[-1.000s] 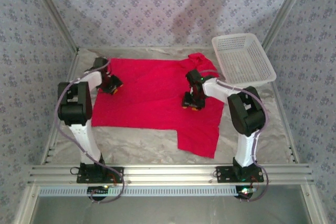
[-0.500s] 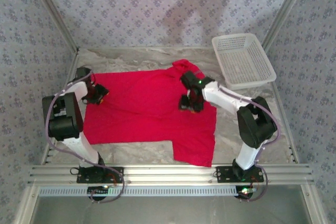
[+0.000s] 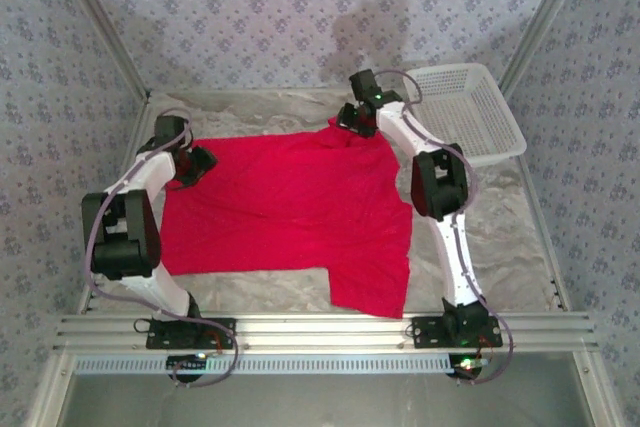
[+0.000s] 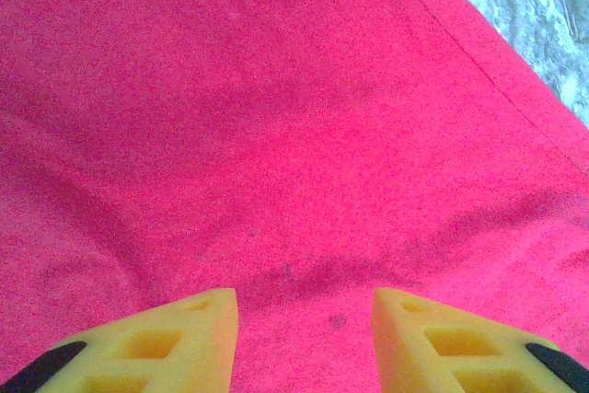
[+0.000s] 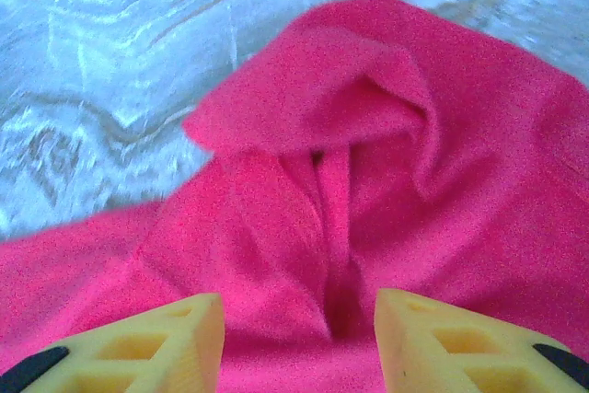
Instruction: Fold the inside-out t-shirt
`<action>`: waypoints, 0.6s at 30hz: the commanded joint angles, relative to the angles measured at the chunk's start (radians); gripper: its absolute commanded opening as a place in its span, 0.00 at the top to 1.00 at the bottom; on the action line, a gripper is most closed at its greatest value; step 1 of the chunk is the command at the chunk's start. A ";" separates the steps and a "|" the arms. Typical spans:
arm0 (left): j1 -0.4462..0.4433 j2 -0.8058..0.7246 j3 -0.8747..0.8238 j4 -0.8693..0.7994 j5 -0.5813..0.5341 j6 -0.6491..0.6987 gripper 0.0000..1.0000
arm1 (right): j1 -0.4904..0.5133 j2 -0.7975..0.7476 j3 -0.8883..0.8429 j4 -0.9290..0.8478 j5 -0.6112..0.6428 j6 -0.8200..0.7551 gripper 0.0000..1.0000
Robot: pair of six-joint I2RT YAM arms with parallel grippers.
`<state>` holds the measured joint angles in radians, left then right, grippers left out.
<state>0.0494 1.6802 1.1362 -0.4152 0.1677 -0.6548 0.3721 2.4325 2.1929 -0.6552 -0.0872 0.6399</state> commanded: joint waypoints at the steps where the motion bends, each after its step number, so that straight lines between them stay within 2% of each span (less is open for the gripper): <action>1: -0.015 0.007 0.008 0.002 0.003 0.020 0.58 | 0.014 0.068 0.115 -0.036 -0.012 0.044 0.53; 7: -0.019 0.019 -0.010 0.011 0.015 0.013 0.59 | 0.008 0.126 0.138 0.005 -0.039 0.091 0.57; 8: -0.020 0.020 -0.013 0.013 0.016 0.012 0.59 | 0.008 0.134 0.144 0.007 -0.046 0.097 0.61; 13: -0.021 0.015 -0.016 0.006 0.015 0.015 0.59 | -0.005 0.139 0.184 0.023 -0.074 0.141 1.00; 15: -0.022 0.012 -0.019 0.007 0.011 0.016 0.59 | -0.014 0.125 0.200 0.048 -0.096 0.173 1.00; 18: -0.027 0.016 -0.029 0.016 0.000 0.015 0.59 | -0.031 0.109 0.189 0.219 -0.153 0.271 1.00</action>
<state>0.0303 1.6924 1.1221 -0.4114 0.1715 -0.6548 0.3607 2.5526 2.3539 -0.5713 -0.1822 0.8127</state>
